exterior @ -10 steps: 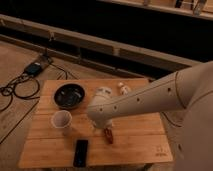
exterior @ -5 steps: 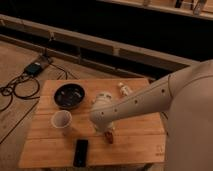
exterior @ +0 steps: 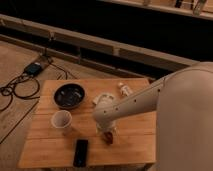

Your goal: Place the pepper in the ceramic bowl

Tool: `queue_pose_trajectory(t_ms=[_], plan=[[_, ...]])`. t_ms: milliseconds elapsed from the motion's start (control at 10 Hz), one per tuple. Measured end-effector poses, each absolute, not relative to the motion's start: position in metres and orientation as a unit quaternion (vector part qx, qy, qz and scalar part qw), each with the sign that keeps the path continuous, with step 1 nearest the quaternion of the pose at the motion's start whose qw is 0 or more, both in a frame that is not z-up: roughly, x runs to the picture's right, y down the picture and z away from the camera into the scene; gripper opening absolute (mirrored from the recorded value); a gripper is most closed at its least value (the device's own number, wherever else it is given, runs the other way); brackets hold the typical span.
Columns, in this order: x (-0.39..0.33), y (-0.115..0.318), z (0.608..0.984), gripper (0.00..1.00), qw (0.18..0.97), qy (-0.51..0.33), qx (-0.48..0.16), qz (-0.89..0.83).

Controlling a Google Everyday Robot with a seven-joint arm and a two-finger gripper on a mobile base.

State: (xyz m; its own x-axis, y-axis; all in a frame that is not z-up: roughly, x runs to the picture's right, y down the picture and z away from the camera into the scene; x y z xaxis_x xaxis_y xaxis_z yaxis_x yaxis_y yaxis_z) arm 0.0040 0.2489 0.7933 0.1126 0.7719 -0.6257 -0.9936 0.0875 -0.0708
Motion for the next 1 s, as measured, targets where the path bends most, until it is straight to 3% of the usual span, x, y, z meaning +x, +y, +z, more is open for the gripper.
queue_pose_trajectory(t_ms=[300, 500, 900, 1000], plan=[[0.004, 0.247, 0.803, 0.63, 0.704, 0.222, -0.251, 0.627], [0.004, 0.247, 0.805, 0.47, 0.704, 0.223, -0.252, 0.625], [0.007, 0.247, 0.808, 0.05, 0.703, 0.226, -0.254, 0.624], [0.008, 0.244, 0.807, 0.00, 0.703, 0.225, -0.253, 0.626]])
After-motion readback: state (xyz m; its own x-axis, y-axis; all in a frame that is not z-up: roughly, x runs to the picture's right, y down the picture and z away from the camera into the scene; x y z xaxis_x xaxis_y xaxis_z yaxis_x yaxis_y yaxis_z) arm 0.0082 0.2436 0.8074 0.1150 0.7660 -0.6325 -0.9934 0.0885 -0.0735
